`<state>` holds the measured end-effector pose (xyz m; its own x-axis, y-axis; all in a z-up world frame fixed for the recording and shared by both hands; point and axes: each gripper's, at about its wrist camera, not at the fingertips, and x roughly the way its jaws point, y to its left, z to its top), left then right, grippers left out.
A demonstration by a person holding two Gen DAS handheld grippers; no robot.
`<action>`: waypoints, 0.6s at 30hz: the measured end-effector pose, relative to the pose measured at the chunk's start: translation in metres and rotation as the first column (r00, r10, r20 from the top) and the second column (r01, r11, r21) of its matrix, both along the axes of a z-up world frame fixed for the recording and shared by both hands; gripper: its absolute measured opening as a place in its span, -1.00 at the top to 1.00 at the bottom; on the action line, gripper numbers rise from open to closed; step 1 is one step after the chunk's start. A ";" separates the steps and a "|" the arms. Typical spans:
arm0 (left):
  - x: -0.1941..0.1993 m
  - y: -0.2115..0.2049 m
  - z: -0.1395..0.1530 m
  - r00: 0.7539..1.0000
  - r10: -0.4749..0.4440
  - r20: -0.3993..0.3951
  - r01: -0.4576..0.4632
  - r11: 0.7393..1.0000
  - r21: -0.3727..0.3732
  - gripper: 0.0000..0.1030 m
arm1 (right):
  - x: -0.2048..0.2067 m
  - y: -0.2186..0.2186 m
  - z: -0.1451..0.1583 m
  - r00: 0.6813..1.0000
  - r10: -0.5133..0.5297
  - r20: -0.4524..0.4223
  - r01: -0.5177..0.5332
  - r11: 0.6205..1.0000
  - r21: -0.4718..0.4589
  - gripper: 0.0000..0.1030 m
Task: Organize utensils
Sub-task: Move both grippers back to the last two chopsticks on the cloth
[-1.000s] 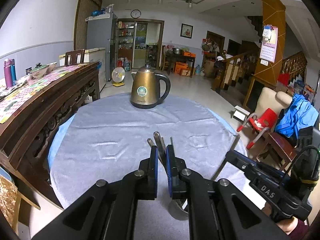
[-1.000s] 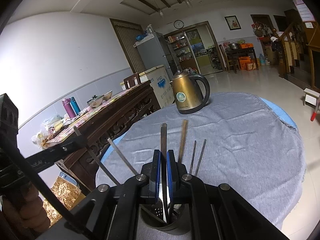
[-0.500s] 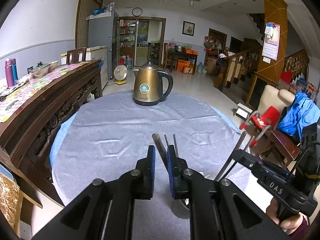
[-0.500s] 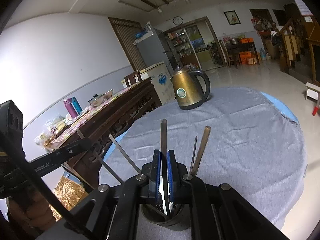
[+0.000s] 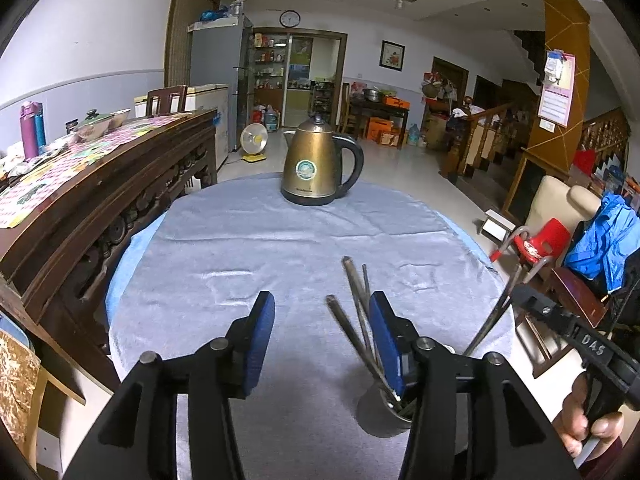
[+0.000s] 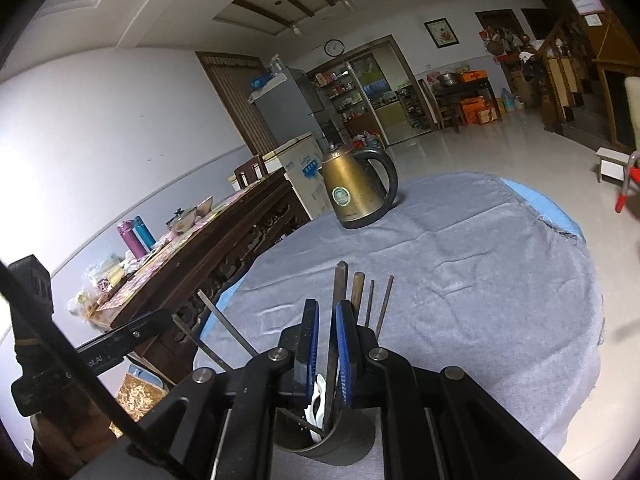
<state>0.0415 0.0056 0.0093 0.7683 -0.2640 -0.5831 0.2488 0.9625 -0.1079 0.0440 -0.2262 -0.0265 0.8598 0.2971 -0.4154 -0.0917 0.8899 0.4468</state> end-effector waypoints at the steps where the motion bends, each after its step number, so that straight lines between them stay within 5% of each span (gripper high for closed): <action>1: 0.000 0.004 0.000 1.000 0.009 0.004 -0.009 1.000 -0.002 0.01 | 0.000 -0.001 0.001 1.000 -0.002 0.004 0.002 1.000 0.001 0.80; 9: 0.006 0.037 -0.008 0.995 0.101 0.019 -0.101 0.995 -0.008 -0.12 | -0.008 -0.031 0.007 0.995 -0.090 0.038 0.089 0.996 0.030 0.71; 18: 0.027 0.059 -0.046 0.979 0.186 -0.081 -0.184 0.982 0.032 -0.12 | 0.007 -0.056 -0.020 0.988 -0.134 -0.073 0.140 0.986 0.087 0.62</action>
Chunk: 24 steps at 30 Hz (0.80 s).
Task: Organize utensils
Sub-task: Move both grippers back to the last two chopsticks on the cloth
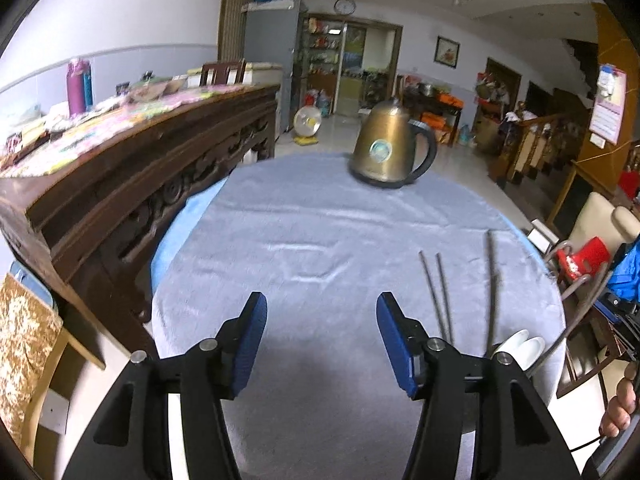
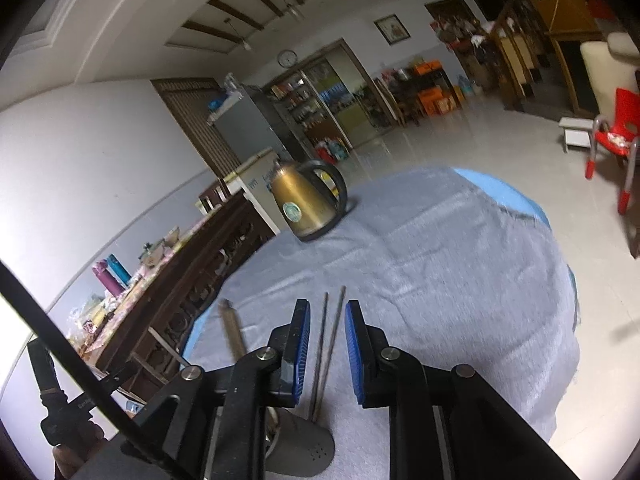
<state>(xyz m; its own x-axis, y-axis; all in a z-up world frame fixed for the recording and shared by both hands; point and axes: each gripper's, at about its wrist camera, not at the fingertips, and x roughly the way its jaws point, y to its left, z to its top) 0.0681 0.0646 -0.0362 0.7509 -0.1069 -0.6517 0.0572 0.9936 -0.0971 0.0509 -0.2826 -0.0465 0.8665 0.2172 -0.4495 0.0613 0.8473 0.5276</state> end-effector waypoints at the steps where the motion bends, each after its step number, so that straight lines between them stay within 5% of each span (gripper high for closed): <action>1: 0.002 0.000 -0.005 1.000 0.004 -0.015 -0.004 1.000 0.003 -0.12 | 0.001 -0.001 -0.004 1.000 0.003 -0.010 -0.003 1.000 0.004 0.62; 24: 0.049 0.016 -0.085 0.970 0.056 -0.235 -0.047 0.998 0.045 -0.12 | 0.076 -0.001 -0.090 0.954 0.091 -0.284 -0.074 0.995 0.068 0.62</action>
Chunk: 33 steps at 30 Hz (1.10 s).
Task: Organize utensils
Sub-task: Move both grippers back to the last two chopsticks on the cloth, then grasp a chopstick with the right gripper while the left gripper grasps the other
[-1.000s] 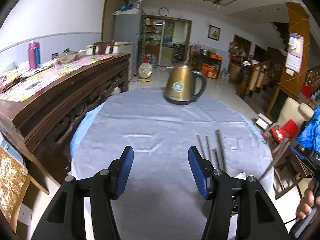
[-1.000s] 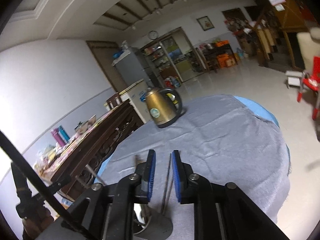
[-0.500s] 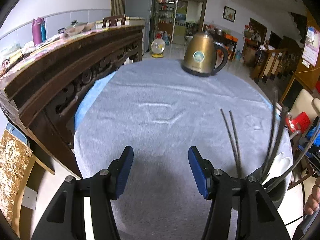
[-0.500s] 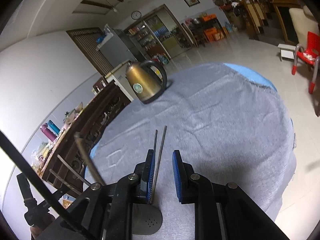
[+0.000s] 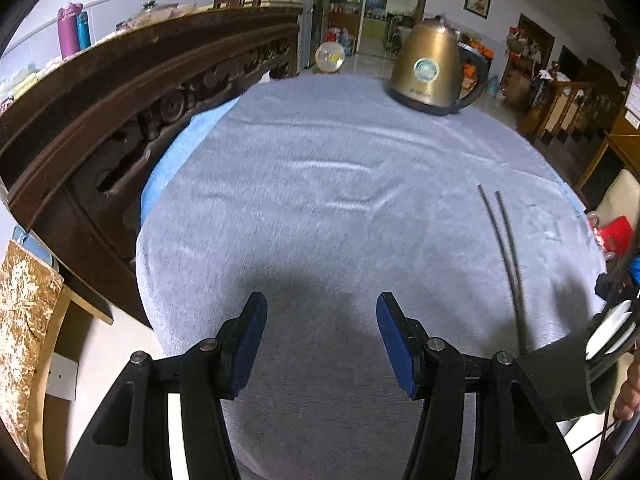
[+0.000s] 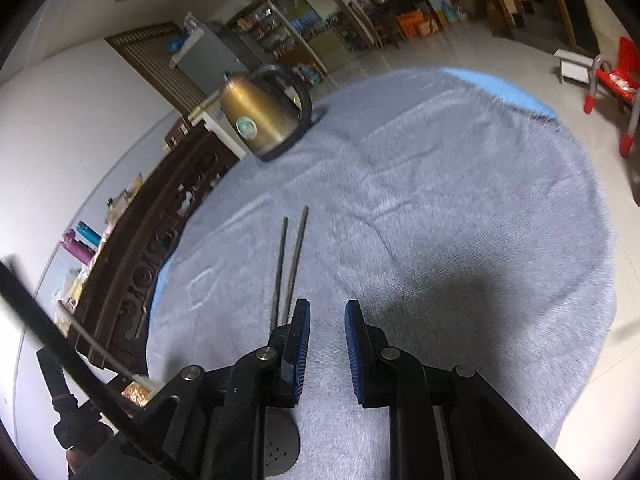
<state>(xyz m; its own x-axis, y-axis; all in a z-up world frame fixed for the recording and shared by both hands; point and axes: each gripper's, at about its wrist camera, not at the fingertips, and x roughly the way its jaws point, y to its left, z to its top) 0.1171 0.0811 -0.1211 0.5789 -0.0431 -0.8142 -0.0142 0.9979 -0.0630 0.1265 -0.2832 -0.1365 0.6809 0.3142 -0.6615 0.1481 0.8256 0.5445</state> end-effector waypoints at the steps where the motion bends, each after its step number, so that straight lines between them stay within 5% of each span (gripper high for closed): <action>1: 0.001 0.001 -0.003 1.000 0.005 -0.009 -0.005 1.000 -0.003 -0.12 | 0.008 0.000 -0.004 1.000 0.010 -0.016 -0.010 1.000 -0.003 0.62; 10: 0.006 0.014 -0.018 0.999 0.035 -0.042 -0.036 0.999 -0.019 -0.12 | 0.090 0.026 -0.009 0.987 0.140 -0.079 -0.150 0.979 -0.136 0.62; 16: 0.005 0.021 -0.019 0.998 0.046 -0.045 -0.047 0.999 -0.020 -0.12 | 0.156 0.057 -0.020 0.957 0.248 -0.150 -0.268 0.955 -0.126 0.62; 31: 0.038 0.000 -0.010 0.999 -0.033 -0.011 0.033 0.999 0.034 -0.12 | 0.230 0.090 -0.047 0.935 0.191 -0.300 -0.268 0.933 -0.242 0.60; 33: 0.054 -0.007 -0.011 0.998 -0.067 -0.007 0.067 0.997 0.037 -0.12 | 0.230 0.095 -0.047 0.934 0.196 -0.300 -0.283 0.917 -0.281 0.75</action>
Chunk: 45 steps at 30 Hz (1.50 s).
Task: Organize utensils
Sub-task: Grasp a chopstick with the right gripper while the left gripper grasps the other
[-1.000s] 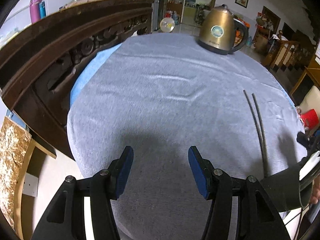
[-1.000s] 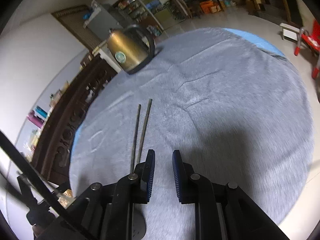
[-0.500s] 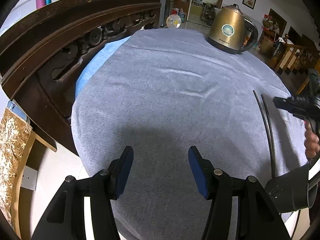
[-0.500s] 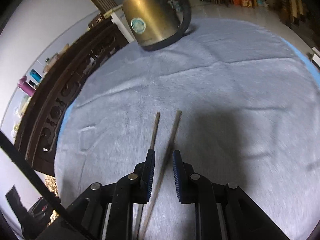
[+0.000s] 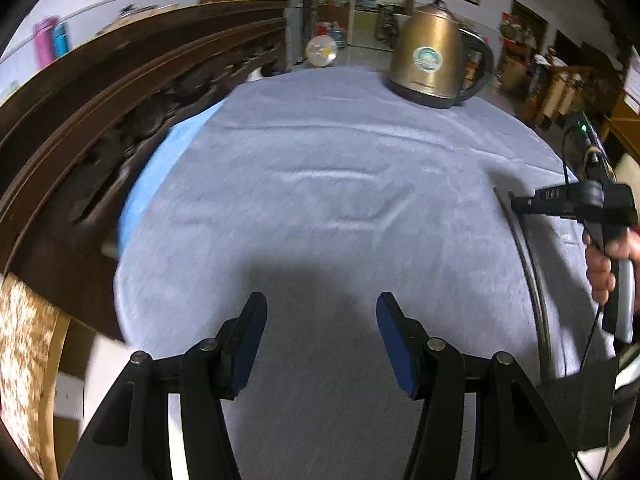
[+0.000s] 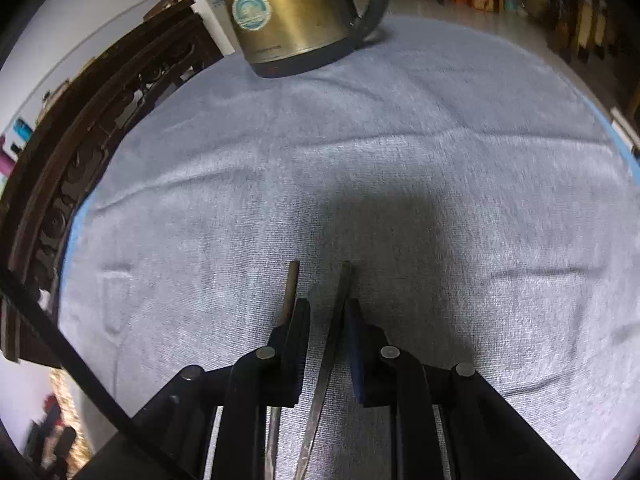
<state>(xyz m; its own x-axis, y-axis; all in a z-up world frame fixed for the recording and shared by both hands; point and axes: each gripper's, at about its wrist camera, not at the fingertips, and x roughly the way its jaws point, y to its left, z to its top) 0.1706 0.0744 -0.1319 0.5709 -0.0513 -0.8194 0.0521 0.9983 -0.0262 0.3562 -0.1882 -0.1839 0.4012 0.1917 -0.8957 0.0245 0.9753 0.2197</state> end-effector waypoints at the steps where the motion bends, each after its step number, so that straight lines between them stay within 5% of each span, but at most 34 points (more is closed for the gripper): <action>1: 0.011 -0.005 -0.002 1.000 -0.021 -0.002 0.021 1.000 0.005 -0.12 | -0.001 0.003 0.000 1.000 0.010 0.005 -0.009 0.999 -0.039 0.84; 5: 0.051 -0.023 -0.011 0.993 -0.096 -0.070 0.091 0.994 -0.068 -0.04 | -0.013 -0.008 0.000 1.000 0.014 0.025 -0.012 0.999 -0.052 0.85; 13: 0.117 -0.117 -0.005 0.938 -0.331 -0.097 0.318 0.939 -0.131 -0.04 | -0.050 -0.060 0.000 1.000 -0.023 0.016 0.024 0.999 -0.048 0.86; 21: 0.144 -0.197 -0.017 0.874 -0.452 -0.181 0.440 0.892 -0.104 -0.04 | -0.079 -0.084 -0.003 0.999 -0.048 -0.013 0.048 0.999 -0.017 0.84; 24: 0.152 -0.210 -0.028 0.866 -0.450 -0.220 0.439 0.893 -0.100 -0.04 | -0.081 -0.088 -0.003 0.998 -0.056 -0.011 0.056 0.998 0.003 0.84; 28: 0.157 -0.213 -0.042 0.856 -0.441 -0.269 0.426 0.897 -0.115 0.36 | -0.079 -0.088 -0.004 0.998 -0.057 -0.011 0.057 0.998 0.010 0.84; 32: 0.156 -0.211 -0.042 0.867 -0.440 -0.233 0.436 0.897 -0.070 0.82 | -0.078 -0.091 -0.004 0.998 -0.063 -0.021 0.064 0.998 0.024 0.84; 45: 0.149 -0.170 -0.041 0.826 -0.472 -0.308 0.483 0.874 -0.046 0.84 | -0.059 -0.085 -0.001 0.991 -0.036 -0.131 0.033 0.999 -0.018 0.79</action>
<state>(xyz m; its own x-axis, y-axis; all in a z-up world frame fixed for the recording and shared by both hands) 0.3197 -0.0954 -0.1726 0.2085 -0.2235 -0.9521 0.5177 0.8512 -0.0864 0.2970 -0.2730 -0.1849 0.2858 0.1648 -0.9440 0.0858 0.9767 0.1965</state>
